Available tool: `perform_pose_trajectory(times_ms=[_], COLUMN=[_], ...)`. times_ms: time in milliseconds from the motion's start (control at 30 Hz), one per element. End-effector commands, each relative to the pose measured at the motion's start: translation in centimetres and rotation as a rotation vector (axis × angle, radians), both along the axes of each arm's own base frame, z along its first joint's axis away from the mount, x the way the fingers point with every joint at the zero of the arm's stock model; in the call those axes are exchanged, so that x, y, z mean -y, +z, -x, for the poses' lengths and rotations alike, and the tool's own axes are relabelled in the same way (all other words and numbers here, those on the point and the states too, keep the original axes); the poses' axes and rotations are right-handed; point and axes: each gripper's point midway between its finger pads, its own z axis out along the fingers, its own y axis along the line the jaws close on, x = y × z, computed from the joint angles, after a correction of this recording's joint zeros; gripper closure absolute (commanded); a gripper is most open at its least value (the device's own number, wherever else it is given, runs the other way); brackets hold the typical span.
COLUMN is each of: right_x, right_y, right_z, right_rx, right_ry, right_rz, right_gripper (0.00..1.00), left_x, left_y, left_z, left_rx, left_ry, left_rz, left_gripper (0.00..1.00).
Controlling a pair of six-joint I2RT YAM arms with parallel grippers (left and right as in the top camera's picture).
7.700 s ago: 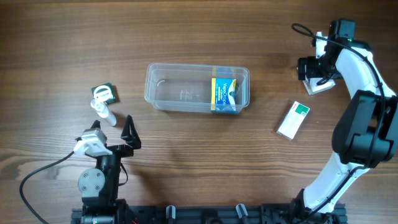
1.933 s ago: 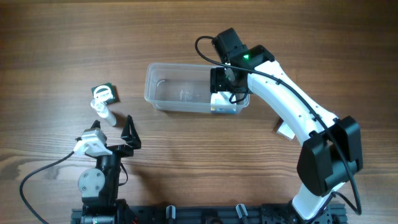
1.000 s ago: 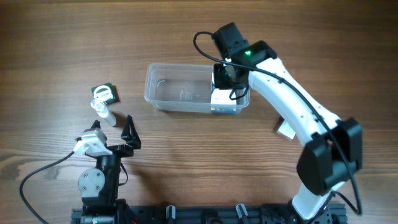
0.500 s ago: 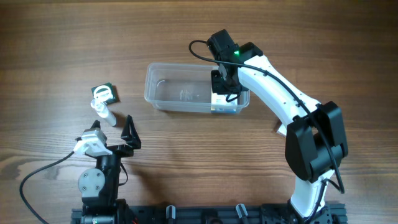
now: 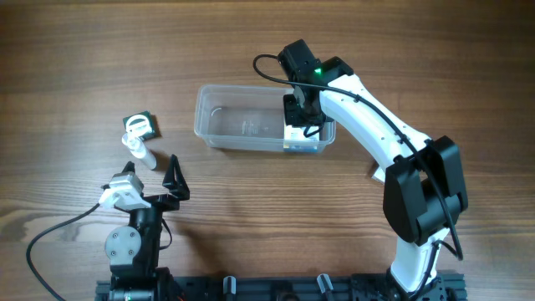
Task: Pack container
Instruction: 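Carry the Hansaplast box into the container beside the VapoDrops box, then release the box and grasp the white-green Panadol box with right gripper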
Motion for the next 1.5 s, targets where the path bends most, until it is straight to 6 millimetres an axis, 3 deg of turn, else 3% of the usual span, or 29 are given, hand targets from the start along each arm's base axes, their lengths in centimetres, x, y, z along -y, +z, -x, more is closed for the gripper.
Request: perform_pose_trajectory(times_ms=[0, 600, 833, 1067, 1200, 1300, 1467], right_x=[0.8, 0.4, 0.1, 0.5, 2.3, 5.4, 10.8], right_y=[-1.9, -0.2, 4.7, 11.4, 14.7, 16.2, 15.9], right_z=[0.5, 0.3, -0.3, 0.4, 1.7, 2.6, 4.0], right_rx=[-0.034, -0.025, 0.066, 0.202, 0.251, 0.251, 0.164], right_ry=[0.002, 0.025, 0.029, 0.049, 0.026, -0.035, -0.189], right_rz=[0.044, 0.012, -0.034, -0.098, -0.108, -0.09, -0.047], right_gripper=[0.74, 0.74, 0.71, 0.53, 0.46, 0.43, 0.37], left_x=[0.2, 0.2, 0.2, 0.2, 0.2, 0.2, 0.2], left_y=[-0.1, -0.2, -0.2, -0.2, -0.2, -0.2, -0.2], left_z=[0.0, 0.0, 0.0, 0.0, 0.0, 0.0, 0.0], left_rx=[-0.002, -0.003, -0.003, -0.003, -0.003, -0.003, -0.003], left_ry=[-0.011, -0.011, -0.011, -0.011, -0.011, -0.011, -0.011], left_rz=[0.003, 0.003, 0.003, 0.003, 0.003, 0.003, 0.003], left_gripper=[0.0, 0.0, 0.0, 0.0, 0.0, 0.0, 0.0])
